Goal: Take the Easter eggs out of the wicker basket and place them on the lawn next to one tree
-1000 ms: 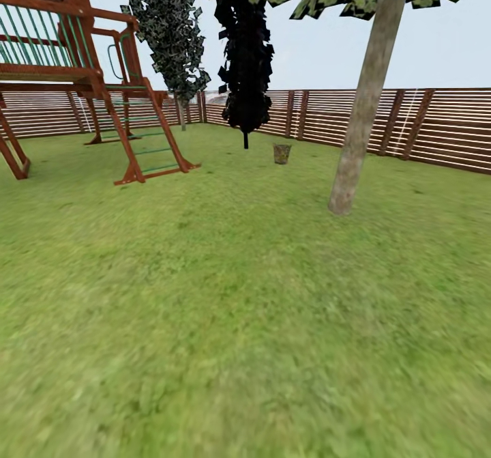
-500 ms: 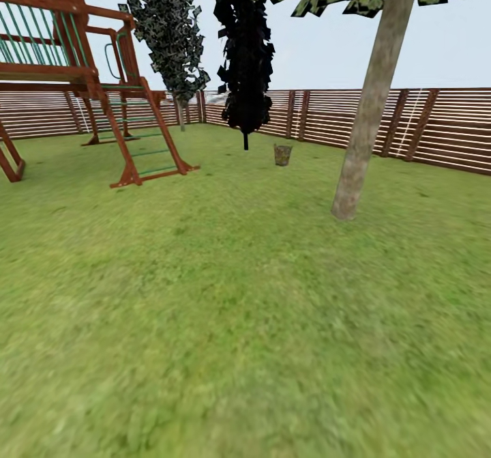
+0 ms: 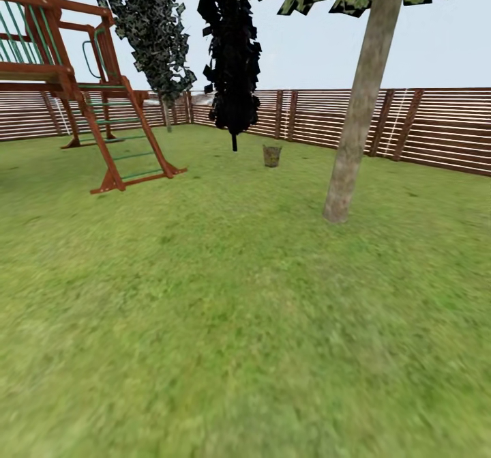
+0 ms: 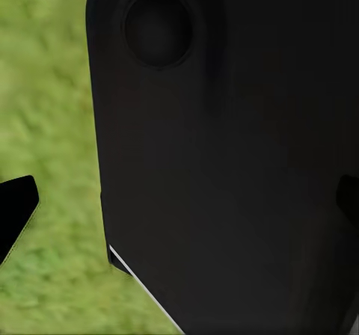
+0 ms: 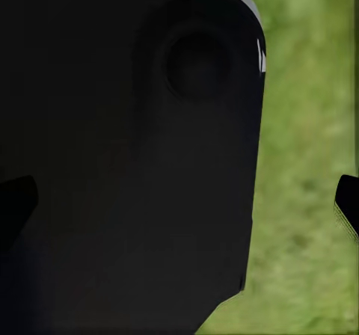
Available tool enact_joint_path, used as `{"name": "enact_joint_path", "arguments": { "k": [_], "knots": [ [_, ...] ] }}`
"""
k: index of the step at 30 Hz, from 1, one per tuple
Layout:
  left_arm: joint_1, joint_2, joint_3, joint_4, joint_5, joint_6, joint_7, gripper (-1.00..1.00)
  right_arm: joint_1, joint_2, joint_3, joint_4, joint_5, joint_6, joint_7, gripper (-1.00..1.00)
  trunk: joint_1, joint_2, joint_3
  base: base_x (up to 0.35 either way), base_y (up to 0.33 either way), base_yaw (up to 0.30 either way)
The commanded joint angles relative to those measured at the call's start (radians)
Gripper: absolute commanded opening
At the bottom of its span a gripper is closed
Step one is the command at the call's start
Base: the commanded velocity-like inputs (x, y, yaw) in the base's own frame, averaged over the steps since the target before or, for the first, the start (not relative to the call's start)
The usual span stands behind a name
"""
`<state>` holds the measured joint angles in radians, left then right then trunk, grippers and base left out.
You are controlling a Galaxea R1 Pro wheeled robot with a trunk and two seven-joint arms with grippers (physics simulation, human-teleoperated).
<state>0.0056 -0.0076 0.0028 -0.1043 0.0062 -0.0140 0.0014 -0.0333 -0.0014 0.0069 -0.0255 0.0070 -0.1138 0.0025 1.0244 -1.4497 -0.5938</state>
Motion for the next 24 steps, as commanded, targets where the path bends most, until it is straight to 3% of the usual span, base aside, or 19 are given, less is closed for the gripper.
{"name": "enact_joint_path", "arguments": {
  "k": [1,24],
  "knots": [
    [0.001,0.000,0.000,-0.002,0.001,-0.001,0.000,1.00,0.000,0.000,0.000,0.001,0.001,-0.003,0.000,1.00,0.001,0.000,-0.001,0.336,0.000,-0.010],
    [0.001,0.000,-0.001,-0.002,0.002,-0.001,0.000,1.00,0.000,0.000,0.001,0.001,0.001,-0.003,0.000,1.00,0.001,0.000,-0.001,0.336,0.000,-0.001]
  ]
}}
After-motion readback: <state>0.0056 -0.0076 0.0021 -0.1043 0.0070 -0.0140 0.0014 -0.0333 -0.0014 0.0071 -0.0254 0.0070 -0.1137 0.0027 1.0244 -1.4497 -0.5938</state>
